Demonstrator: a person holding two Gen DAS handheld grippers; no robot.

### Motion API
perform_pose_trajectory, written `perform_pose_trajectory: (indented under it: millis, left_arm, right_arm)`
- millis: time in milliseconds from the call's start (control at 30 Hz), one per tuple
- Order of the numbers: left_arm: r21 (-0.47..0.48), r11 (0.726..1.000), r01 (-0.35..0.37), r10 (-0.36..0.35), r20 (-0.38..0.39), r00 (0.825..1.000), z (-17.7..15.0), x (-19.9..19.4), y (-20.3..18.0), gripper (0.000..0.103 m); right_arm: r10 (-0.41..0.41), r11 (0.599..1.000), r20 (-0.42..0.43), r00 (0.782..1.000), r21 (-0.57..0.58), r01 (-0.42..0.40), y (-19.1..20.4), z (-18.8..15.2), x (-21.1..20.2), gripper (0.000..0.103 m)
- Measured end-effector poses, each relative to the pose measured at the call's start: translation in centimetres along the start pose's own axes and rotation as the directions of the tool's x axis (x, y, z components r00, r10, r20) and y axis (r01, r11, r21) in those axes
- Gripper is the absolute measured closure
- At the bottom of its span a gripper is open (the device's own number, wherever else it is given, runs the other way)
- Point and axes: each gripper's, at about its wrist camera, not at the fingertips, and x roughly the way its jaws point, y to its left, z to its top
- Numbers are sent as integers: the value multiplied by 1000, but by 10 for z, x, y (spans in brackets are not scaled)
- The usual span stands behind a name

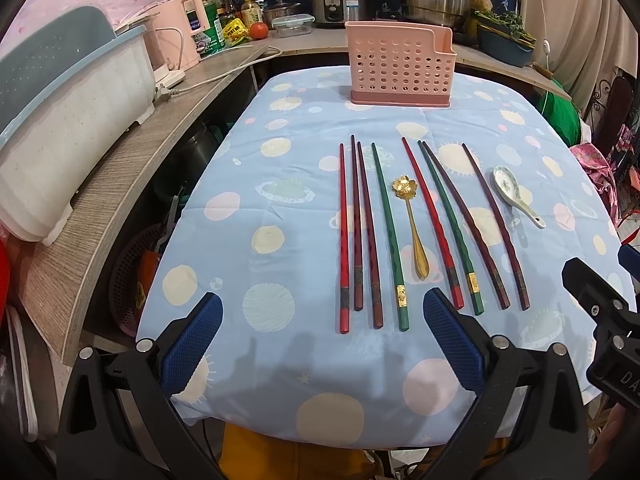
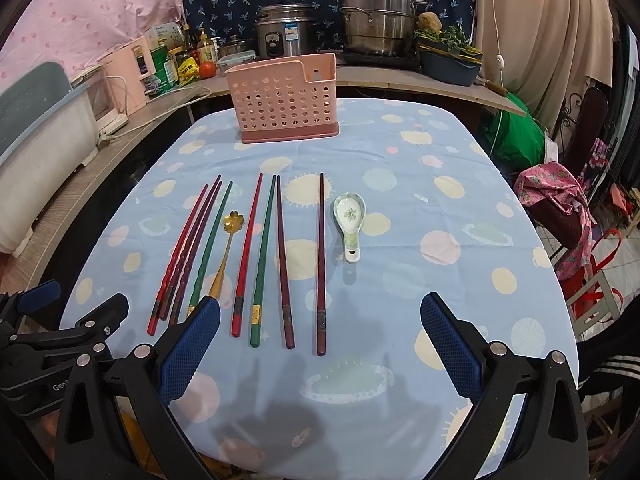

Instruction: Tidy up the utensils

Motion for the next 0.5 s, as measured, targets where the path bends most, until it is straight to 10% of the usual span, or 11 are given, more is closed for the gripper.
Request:
perform_pose_trajectory:
  millis: [500]
  left_arm:
    - [-18, 999, 32, -33, -22, 999, 1, 7, 3, 7]
  right_arm:
    - [2, 1000, -9, 1000, 10, -2, -3, 1, 3, 7]
